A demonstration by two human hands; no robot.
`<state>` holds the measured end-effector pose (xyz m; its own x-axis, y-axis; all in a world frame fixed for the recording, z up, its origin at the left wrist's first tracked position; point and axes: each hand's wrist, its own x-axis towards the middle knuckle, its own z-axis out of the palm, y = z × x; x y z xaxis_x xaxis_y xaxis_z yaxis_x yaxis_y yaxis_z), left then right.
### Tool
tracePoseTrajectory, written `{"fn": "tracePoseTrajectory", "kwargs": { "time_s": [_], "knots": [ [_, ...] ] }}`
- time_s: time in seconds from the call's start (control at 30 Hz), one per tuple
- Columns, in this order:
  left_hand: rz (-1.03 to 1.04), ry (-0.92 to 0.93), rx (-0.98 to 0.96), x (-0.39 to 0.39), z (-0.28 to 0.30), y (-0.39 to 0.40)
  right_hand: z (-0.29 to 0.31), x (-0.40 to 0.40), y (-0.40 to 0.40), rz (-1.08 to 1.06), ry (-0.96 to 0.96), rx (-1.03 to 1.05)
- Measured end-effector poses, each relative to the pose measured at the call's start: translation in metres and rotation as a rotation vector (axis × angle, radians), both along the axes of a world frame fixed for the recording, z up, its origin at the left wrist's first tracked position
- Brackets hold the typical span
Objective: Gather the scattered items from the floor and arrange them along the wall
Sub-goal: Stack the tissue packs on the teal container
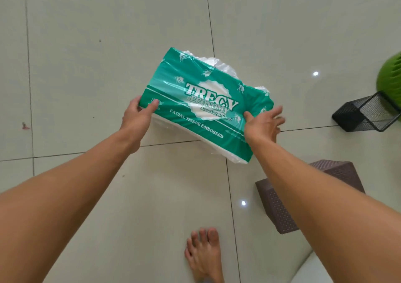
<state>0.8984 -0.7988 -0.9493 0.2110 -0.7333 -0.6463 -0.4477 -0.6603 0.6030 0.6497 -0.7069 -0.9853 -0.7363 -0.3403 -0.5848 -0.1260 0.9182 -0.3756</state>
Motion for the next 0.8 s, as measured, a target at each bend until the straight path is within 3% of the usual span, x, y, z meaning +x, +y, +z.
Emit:
{"fn": "tracePoseTrajectory", "kwargs": {
  "time_s": [0.13,0.27,0.57,0.8],
  "knots": [
    [0.052,0.084,0.052,0.003,0.005,0.001,-0.001,-0.010,0.017,-0.286,-0.381,-0.167],
    [0.027,0.134,0.151,0.008,0.019,0.018,0.018,-0.028,0.041,-0.265,-0.548,-0.193],
    [0.225,0.358,0.064,0.044,0.089,0.082,0.105,-0.020,0.064,-0.126,-0.605,-0.311],
    [0.327,0.559,-0.058,0.099,0.164,0.146,0.188,0.013,0.060,0.086,-0.599,-0.563]
  ]
}}
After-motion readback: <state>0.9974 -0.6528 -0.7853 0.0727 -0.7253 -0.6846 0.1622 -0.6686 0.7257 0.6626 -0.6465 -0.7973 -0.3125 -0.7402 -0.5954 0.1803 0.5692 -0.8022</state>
